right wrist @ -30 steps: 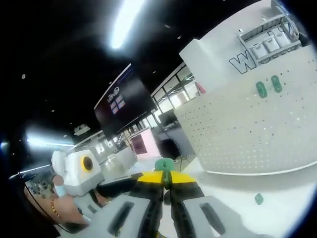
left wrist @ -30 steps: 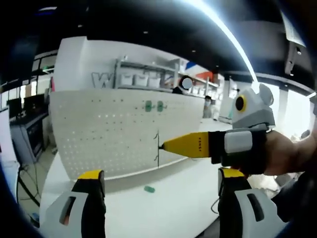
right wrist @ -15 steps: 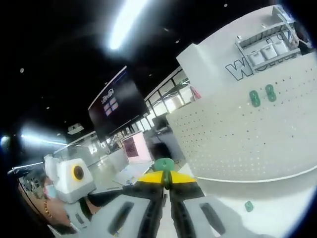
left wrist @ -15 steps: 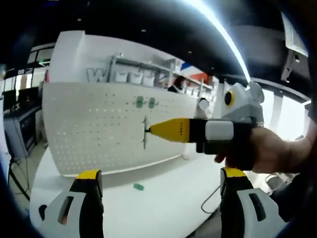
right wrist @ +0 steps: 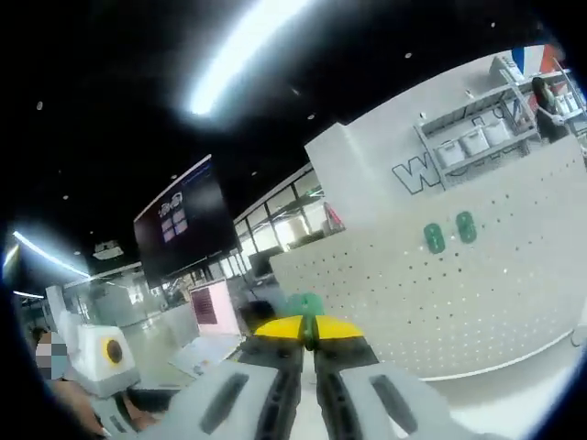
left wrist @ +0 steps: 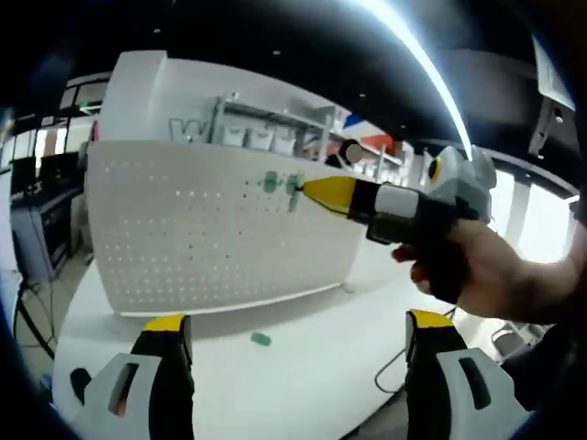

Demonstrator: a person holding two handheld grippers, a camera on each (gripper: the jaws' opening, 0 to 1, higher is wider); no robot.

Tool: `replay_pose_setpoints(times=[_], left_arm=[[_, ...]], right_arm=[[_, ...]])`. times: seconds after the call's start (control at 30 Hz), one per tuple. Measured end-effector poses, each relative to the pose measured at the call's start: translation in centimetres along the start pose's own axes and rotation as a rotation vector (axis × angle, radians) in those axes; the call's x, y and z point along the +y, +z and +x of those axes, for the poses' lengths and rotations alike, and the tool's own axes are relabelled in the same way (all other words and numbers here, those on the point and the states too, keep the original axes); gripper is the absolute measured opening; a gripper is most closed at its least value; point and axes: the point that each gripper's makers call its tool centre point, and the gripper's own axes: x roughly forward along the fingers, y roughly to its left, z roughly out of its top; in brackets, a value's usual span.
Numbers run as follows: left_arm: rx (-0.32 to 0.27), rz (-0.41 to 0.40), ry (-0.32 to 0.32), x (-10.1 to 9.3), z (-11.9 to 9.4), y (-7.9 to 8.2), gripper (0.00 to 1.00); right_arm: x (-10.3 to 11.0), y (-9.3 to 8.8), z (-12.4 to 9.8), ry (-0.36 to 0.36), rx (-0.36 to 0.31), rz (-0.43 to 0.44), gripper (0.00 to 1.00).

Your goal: Insert the hook assembly into the mounting plate slot until the hook locks in place.

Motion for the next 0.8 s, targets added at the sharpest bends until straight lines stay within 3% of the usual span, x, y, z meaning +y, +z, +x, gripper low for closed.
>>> replay_pose_setpoints(times=[0.13, 0.43, 0.8], left_arm=[[0.0, -0.004, -0.004, -0.2, 0.0, 0.0, 0.97], [0.007, 0.027, 0.018, 0.5, -0.4, -0.2, 0.95], [0.024, -0.004, 0.027, 1.9, -0.3, -0.8, 0.95]], right_arm=[[-0.8, 0.4, 0.6, -0.019, -0.002, -0.027, 0.0], [-4.8, 0.9, 1.6, -0.103, -0.011, -0.067, 0.0], [-11.2, 3.9, 1.9, -0.236, -0.058, -0.127, 0.0]])
